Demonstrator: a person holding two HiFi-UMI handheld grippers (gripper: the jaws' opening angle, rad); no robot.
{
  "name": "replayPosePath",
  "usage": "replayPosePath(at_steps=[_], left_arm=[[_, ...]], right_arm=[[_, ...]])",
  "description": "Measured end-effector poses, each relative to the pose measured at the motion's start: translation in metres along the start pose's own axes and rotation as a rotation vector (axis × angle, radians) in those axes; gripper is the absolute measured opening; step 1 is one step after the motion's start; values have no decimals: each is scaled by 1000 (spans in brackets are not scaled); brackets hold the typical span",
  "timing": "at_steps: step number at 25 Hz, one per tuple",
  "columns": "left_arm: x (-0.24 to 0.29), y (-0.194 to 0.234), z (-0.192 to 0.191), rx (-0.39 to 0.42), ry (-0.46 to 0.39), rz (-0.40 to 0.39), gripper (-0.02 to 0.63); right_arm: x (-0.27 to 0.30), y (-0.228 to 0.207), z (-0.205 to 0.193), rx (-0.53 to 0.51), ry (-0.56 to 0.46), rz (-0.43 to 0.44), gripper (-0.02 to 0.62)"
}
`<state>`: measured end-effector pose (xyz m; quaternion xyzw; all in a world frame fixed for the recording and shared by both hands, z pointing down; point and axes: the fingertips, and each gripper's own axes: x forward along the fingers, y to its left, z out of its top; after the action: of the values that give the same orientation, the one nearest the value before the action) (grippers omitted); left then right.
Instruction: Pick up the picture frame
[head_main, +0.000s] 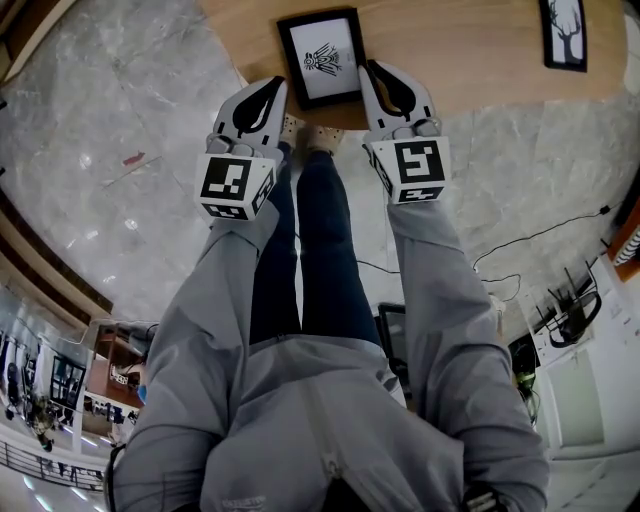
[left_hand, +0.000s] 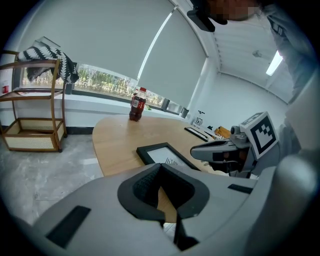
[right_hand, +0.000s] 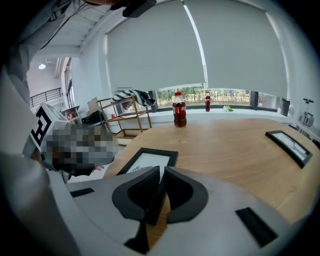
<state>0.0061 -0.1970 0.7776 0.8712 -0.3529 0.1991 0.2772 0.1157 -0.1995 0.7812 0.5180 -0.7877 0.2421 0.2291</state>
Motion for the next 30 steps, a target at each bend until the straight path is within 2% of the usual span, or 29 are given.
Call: replayPosePath(at_steps=[6,7,8,9,18,20,25,30], left_arm=[[4,10,-2,-9,18,10,18],[4,11,-3,-11,21,11,17],[5,12,-3,-13,25,12,18],[5,13,-4,-15,27,12,17],[3,20,-12,-27,50,10,18],[0,22,-14,-30,54,13,18],[-6,27,-24,-44,71,23,18],[-2,28,-32,-69,85,25,18]], right_arm=[[13,-1,-5,50,49,14,39],[16,-1,-7,57,61,19,58],[18,0,-9,63,72,23,118],[19,0,-10,68,84,23,140],[29,-6,-20,84,171,-25,133],[30,-3,-19,82,172,-35,112],[30,-2,-21,121,166,-86,104],[33,0,-26,139,178,-91,100]])
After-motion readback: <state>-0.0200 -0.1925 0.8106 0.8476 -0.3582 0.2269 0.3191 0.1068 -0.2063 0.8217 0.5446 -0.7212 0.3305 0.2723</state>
